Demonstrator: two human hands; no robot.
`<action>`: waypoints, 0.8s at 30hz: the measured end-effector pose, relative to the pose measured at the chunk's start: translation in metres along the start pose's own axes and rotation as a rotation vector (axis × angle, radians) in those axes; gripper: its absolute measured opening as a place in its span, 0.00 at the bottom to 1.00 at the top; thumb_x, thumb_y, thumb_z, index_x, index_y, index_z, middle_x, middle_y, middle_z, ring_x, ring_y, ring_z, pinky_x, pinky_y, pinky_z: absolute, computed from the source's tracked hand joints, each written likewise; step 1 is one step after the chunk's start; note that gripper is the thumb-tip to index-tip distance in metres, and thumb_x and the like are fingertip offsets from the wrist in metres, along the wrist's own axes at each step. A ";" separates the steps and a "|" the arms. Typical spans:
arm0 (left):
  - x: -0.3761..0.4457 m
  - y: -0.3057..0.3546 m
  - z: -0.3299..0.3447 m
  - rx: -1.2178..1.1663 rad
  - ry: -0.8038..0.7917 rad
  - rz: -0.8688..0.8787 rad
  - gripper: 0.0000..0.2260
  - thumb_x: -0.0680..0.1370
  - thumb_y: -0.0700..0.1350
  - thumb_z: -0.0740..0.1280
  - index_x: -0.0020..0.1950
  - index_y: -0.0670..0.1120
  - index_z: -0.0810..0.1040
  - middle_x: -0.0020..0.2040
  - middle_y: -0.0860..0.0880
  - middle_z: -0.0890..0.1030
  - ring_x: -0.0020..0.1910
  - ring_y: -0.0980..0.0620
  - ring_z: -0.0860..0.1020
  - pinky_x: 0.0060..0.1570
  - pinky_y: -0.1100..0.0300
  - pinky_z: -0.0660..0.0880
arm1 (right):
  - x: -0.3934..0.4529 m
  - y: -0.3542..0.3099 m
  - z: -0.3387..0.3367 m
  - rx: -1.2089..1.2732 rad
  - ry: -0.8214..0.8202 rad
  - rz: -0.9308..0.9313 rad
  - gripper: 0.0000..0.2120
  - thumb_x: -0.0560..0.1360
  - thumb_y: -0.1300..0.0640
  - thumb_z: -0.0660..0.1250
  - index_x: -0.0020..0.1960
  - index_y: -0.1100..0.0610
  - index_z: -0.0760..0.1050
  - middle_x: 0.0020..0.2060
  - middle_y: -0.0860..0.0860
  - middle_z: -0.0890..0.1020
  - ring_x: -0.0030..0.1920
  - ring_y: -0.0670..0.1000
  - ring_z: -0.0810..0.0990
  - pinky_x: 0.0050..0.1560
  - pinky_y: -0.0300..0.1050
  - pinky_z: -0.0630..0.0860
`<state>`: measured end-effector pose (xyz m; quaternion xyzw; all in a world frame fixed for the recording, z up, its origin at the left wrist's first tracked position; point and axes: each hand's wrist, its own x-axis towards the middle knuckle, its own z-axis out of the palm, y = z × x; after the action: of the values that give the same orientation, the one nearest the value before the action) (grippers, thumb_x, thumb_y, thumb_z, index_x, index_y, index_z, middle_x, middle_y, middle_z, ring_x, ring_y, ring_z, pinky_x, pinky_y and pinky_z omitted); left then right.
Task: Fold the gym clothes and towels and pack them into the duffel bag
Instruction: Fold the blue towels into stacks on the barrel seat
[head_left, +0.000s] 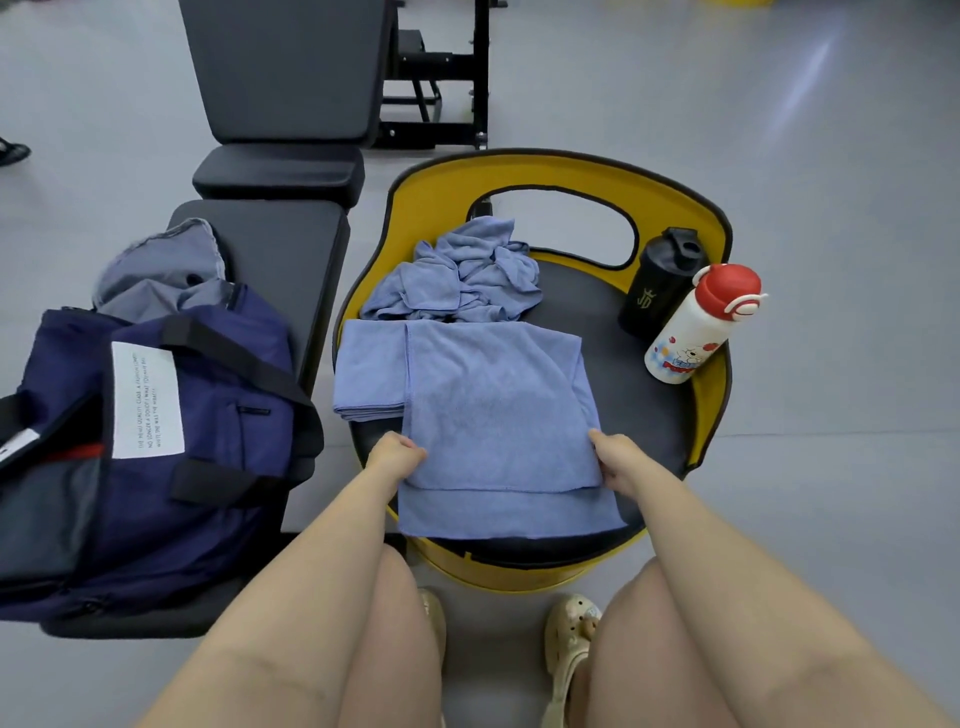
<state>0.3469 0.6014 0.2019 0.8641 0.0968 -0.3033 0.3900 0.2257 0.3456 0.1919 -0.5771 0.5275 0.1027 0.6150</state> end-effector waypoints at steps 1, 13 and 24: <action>0.000 0.000 0.000 -0.019 -0.006 -0.014 0.11 0.76 0.39 0.66 0.38 0.46 0.65 0.46 0.46 0.71 0.50 0.45 0.71 0.53 0.53 0.71 | 0.000 0.000 0.000 0.050 -0.019 0.010 0.24 0.82 0.52 0.56 0.72 0.66 0.63 0.66 0.58 0.72 0.63 0.59 0.74 0.61 0.55 0.74; -0.009 -0.011 -0.020 -0.304 -0.068 -0.023 0.07 0.77 0.34 0.66 0.39 0.41 0.75 0.56 0.36 0.79 0.56 0.39 0.77 0.56 0.44 0.76 | -0.019 -0.004 -0.015 0.215 0.056 0.021 0.21 0.73 0.67 0.70 0.64 0.68 0.68 0.60 0.59 0.76 0.59 0.61 0.78 0.46 0.56 0.78; -0.044 -0.005 -0.026 -0.460 0.008 0.001 0.07 0.78 0.32 0.64 0.55 0.36 0.74 0.60 0.36 0.76 0.59 0.39 0.76 0.48 0.52 0.76 | -0.065 -0.012 -0.040 0.156 0.154 -0.137 0.08 0.71 0.68 0.73 0.41 0.60 0.73 0.50 0.58 0.78 0.50 0.57 0.78 0.48 0.49 0.78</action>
<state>0.3217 0.6273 0.2383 0.7537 0.1643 -0.2698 0.5763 0.1863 0.3407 0.2579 -0.5686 0.5388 -0.0254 0.6212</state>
